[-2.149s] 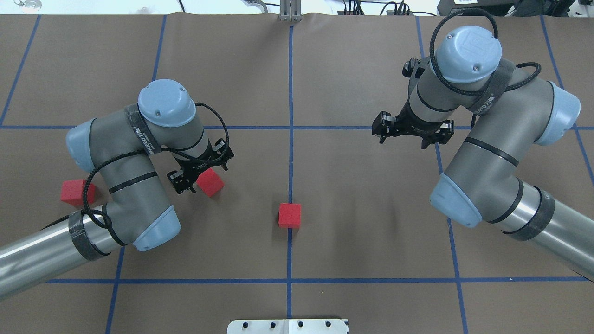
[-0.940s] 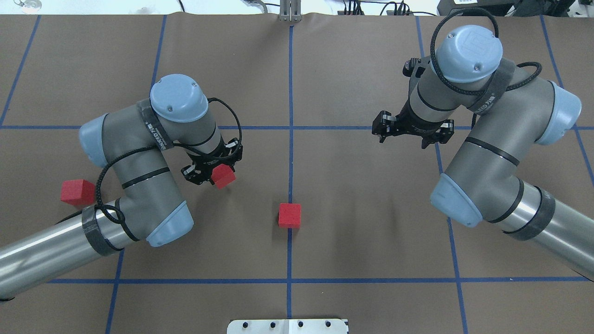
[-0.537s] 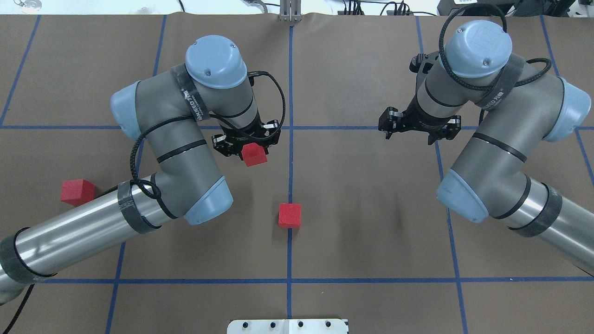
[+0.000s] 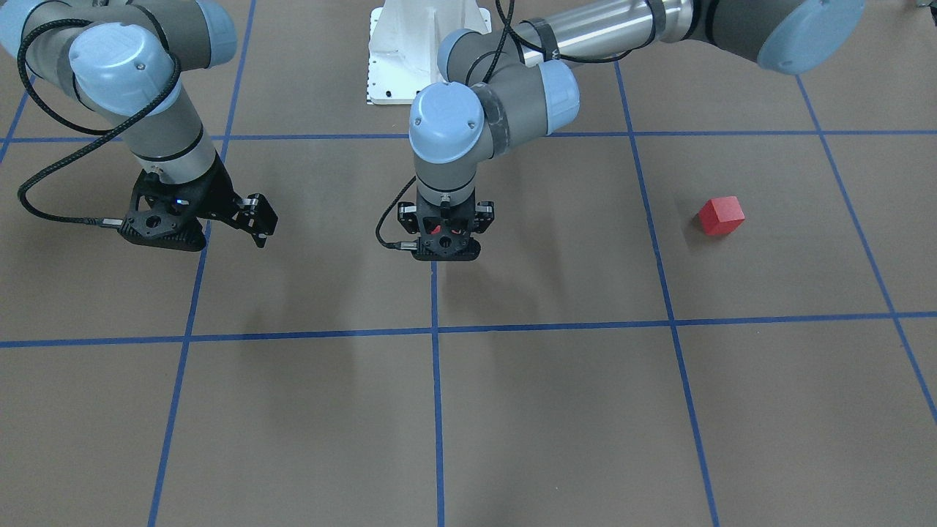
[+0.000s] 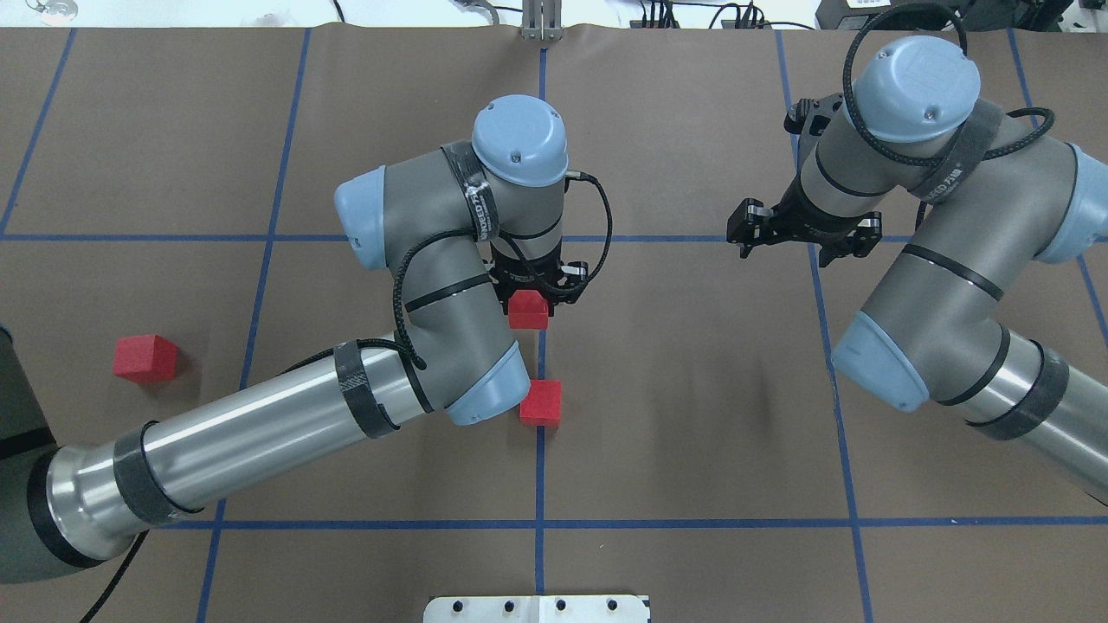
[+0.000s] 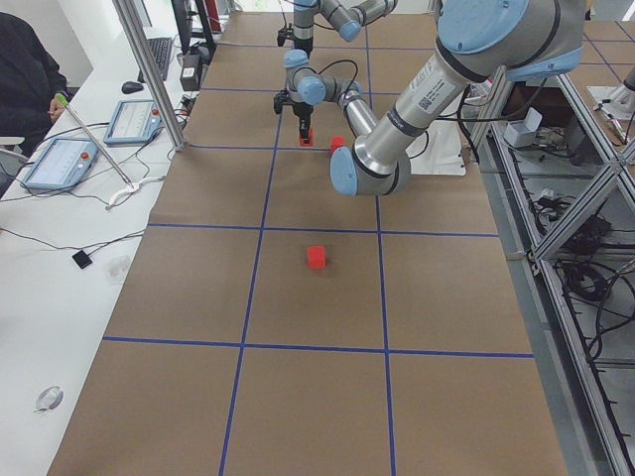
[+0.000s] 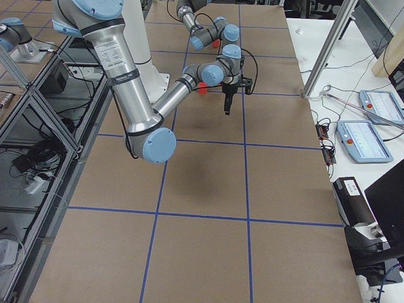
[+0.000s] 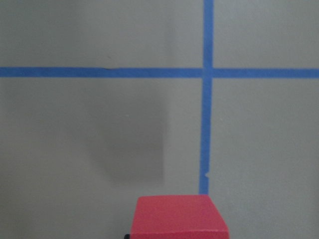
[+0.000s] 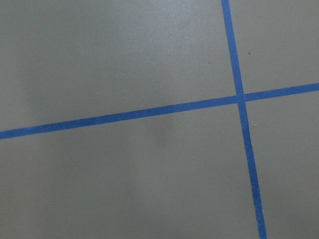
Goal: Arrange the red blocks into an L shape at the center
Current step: 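Carry the red cube with the left gripper beside the center cube, then lower the red cube against the center cube, farther from the robot, adjusting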
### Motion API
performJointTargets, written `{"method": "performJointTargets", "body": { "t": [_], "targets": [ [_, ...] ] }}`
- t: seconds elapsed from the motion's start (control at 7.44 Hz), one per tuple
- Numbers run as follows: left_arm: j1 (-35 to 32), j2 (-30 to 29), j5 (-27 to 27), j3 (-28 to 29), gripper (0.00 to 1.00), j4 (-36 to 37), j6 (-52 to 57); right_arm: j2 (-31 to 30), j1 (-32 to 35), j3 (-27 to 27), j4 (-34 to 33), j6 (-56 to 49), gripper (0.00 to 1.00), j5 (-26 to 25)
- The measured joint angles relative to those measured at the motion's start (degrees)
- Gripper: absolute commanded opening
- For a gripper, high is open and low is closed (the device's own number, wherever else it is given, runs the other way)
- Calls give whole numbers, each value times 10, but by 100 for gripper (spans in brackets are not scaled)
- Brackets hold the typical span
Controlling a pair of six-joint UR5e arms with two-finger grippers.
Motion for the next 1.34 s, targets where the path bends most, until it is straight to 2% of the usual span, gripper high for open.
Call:
{"method": "performJointTargets", "body": {
  "t": [0.4,1.34],
  "targets": [
    [18,-6,4,20,0,-8,3,-1,0,1,0,-2,99,0],
    [38,-5,4,17,0,-12,-3,0,0,2,0,0,99,0]
  ]
}}
